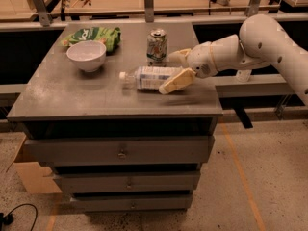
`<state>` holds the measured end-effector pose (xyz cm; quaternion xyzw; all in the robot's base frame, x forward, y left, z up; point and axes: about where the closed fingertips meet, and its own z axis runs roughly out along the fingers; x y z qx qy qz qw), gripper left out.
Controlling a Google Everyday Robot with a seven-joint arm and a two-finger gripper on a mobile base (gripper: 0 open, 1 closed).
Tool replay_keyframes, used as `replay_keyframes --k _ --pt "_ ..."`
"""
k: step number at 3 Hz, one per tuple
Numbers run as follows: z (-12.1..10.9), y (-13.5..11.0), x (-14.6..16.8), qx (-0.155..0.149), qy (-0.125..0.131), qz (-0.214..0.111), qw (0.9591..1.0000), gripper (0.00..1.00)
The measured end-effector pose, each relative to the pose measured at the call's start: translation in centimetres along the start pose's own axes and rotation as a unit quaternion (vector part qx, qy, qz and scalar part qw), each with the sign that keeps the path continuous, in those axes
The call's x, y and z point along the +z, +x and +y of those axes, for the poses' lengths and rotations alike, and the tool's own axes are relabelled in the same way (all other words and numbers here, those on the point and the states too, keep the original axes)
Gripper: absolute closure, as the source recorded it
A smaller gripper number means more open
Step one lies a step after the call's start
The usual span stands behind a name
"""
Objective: Move blue plastic bottle near white bowl
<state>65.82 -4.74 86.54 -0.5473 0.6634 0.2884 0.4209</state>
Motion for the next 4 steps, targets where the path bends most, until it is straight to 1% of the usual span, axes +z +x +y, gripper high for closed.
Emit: replay_keyframes --k 1,2,3,4 --pt "-0.1 1.2 0.6 0.002 -0.001 0.008 1.0 0.42" --pt "0.3 -0.2 -0.1 0.003 0.009 0.008 0.9999 0.65" --pt "1.5 -3.8 -0.7 0.02 0.02 0.006 0.9996 0.88" --pt "2.4 -6.8 -0.3 0.052 0.036 0.016 0.9979 1.0"
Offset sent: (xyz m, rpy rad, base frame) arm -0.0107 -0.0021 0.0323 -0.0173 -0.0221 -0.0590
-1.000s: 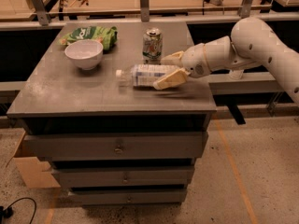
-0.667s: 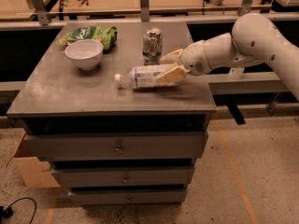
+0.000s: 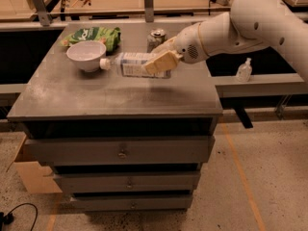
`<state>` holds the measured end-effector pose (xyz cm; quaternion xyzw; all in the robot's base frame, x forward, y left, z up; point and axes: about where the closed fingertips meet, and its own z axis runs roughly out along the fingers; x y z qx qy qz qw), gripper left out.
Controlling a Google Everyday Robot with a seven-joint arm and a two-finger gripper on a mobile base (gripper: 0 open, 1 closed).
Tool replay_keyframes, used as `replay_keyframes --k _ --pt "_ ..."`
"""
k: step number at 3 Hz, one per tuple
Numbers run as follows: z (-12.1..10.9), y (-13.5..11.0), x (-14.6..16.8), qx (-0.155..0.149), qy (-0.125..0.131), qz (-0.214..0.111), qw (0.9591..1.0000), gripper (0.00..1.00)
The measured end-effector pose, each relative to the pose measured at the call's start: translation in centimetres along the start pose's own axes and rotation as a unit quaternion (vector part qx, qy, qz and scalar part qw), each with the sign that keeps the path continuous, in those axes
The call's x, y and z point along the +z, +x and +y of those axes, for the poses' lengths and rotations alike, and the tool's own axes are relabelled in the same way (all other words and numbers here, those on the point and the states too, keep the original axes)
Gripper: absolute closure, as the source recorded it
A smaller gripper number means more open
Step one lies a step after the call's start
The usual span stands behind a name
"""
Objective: Move blue plastic bottle near white bowl
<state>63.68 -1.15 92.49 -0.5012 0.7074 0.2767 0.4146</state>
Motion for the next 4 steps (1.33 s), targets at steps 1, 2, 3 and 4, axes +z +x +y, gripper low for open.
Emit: replay_keyframes --k 1,2,3,4 --pt "0.1 -2.0 1.0 0.025 0.026 0.016 0.9992 1.0" --pt "-0.6 -3.3 3.0 0.036 0.05 0.025 0.9978 0.81" --pt "-1.4 -4.1 4.9 0.042 0.068 0.026 0.9965 0.58" --pt "-1.5 -3.2 6.7 0.041 0.077 0.037 0.9955 0.35"
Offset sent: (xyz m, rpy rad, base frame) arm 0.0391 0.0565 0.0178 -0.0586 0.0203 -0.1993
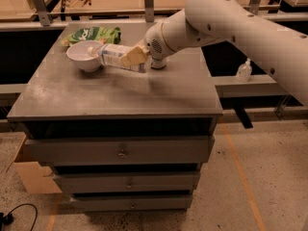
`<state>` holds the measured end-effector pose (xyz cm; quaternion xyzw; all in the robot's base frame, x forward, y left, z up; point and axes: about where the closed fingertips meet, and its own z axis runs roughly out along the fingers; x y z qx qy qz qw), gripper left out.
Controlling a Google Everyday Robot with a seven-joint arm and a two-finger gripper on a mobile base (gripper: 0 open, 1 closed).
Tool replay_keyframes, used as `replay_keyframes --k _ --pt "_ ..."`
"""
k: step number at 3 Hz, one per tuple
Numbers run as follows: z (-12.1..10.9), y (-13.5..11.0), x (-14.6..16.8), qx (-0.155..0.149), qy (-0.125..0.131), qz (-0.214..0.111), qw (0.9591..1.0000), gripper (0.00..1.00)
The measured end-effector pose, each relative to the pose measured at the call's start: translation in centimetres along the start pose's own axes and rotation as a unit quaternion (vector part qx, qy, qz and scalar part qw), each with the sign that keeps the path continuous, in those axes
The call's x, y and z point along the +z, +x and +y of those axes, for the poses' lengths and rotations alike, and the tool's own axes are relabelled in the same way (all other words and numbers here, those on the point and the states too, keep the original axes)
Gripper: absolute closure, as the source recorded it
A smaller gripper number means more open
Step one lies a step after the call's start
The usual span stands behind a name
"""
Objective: Move blue plastic bottle near white bowl
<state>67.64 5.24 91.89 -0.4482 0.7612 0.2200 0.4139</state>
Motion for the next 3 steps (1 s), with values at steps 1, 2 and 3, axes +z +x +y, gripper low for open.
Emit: replay_keyframes --k 1,2,3 --pt "-0.1 2.2 1.2 0.003 0.004 0.023 0.9997 0.12" --pt "0.0 4.0 1.7 -0.001 0.004 0.038 0.9993 0.0" --pt "0.1 5.0 1.8 -0.013 0.006 0.048 0.9988 0.0"
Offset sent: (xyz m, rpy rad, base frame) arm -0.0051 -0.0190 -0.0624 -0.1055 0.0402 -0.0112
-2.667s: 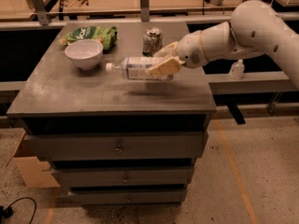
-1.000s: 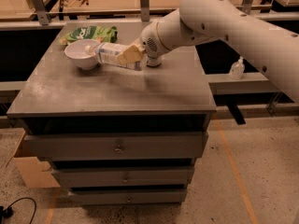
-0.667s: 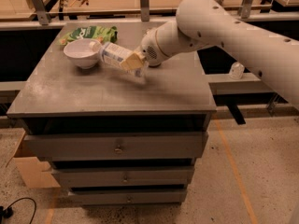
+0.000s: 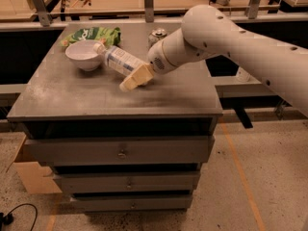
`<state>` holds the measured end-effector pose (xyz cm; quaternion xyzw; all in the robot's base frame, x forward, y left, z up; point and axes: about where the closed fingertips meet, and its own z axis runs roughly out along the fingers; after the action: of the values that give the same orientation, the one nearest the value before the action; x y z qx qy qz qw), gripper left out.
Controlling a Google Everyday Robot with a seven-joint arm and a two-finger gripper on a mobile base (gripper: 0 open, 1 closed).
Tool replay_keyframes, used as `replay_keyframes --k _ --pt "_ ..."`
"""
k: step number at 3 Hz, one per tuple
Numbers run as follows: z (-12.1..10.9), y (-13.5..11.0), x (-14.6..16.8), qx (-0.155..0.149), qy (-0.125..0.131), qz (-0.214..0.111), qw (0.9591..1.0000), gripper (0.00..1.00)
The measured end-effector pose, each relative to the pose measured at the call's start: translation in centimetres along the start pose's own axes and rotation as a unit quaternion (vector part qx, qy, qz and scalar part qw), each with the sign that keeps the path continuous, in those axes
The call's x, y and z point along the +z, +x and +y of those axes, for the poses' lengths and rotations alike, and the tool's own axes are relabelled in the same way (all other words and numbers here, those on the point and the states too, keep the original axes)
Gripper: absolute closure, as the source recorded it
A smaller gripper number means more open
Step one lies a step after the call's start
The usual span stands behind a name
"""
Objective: Move blue plastic bottle near white bowl
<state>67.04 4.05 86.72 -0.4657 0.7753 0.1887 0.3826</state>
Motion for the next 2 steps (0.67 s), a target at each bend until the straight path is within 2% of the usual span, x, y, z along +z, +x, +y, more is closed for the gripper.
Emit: replay_keyframes --k 1,2 --pt "-0.1 1.2 -0.5 -0.002 0.001 0.0 1.0 0.0" --pt "-0.6 3.5 -2.6 0.013 0.007 -0.02 0.9997 0.0"
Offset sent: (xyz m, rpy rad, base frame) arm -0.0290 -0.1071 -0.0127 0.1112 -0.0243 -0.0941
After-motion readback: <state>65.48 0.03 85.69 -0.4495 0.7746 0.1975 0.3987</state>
